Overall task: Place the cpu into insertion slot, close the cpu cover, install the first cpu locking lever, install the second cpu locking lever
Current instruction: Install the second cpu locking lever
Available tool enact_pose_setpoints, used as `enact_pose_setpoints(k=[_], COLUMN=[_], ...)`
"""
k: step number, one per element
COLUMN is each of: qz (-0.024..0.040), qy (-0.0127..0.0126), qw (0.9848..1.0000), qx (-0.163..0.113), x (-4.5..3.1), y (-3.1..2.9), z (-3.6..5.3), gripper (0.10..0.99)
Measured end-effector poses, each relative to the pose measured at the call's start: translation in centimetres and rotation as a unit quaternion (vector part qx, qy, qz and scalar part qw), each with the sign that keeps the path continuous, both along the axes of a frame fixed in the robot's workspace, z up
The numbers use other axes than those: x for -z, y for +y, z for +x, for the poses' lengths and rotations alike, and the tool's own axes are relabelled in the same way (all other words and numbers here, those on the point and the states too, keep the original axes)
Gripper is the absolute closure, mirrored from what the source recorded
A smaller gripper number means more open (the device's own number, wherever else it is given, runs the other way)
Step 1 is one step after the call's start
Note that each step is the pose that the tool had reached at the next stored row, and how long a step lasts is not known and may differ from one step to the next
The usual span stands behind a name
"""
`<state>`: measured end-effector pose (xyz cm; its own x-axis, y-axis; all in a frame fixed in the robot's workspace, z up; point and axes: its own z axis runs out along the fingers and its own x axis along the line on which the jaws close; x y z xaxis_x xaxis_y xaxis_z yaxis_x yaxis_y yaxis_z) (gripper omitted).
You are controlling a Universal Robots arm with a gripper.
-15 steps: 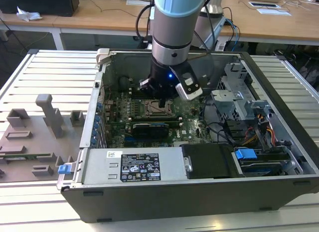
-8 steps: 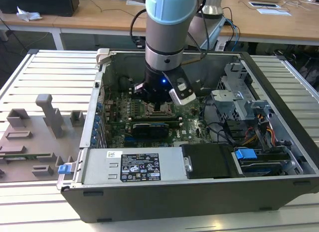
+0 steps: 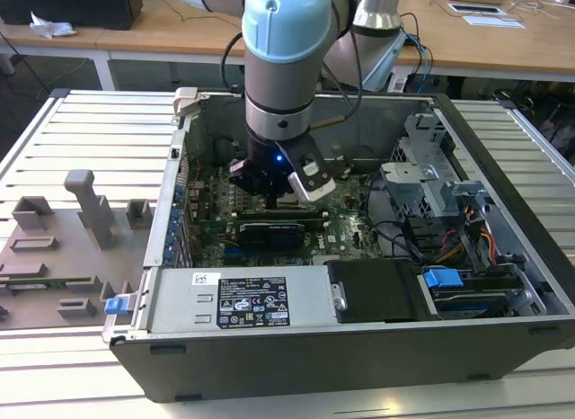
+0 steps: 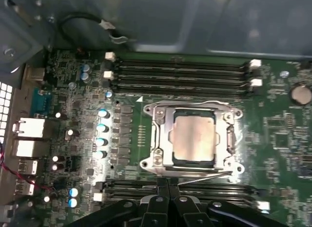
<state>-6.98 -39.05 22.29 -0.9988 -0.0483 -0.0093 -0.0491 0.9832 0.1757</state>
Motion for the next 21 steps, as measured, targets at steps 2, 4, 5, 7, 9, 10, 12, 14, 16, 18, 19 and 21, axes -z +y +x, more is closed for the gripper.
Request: enact_pose_setpoints(k=[2,4,5,7,9,10,12,14,16,18,19,21], qz=[0.0001,0.0013,0.0035,0.0059,0.0083,0.0094,0.0113,0.0133,0.0150,0.0177,0.0187,0.0192], qy=[0.0000,0.0001,0.0000,0.0000,0.0000,0.0000,0.0000,0.0000,0.0001,-0.0001,0.0000,-0.0001], qw=[1.0000,1.0000,1.0000,1.0000,1.0000,0.9999,0.9999,0.9999,0.9999,0.9998,0.9998,0.9998], qx=[0.000,-0.001,-0.002,-0.004,-0.005,-0.006,-0.007,-0.007,-0.008,-0.008,-0.009,-0.009], x=[0.47,0.91,1.15,1.41,1.61,1.71,1.84,2.03,2.18,2.38,2.45,2.45], y=[-0.03,-0.04,-0.04,-0.03,-0.03,-0.01,0.12,0.26,0.47,0.76,0.81,0.81], z=[-0.46,-1.09,-1.49,-1.87,-2.01,-2.01,-2.01,-2.01,-2.02,-2.01,-2.00,-2.01], gripper=[0.980,0.980,0.980,0.980,0.980,0.980,0.980,0.980,0.980,0.980,0.980,0.980])
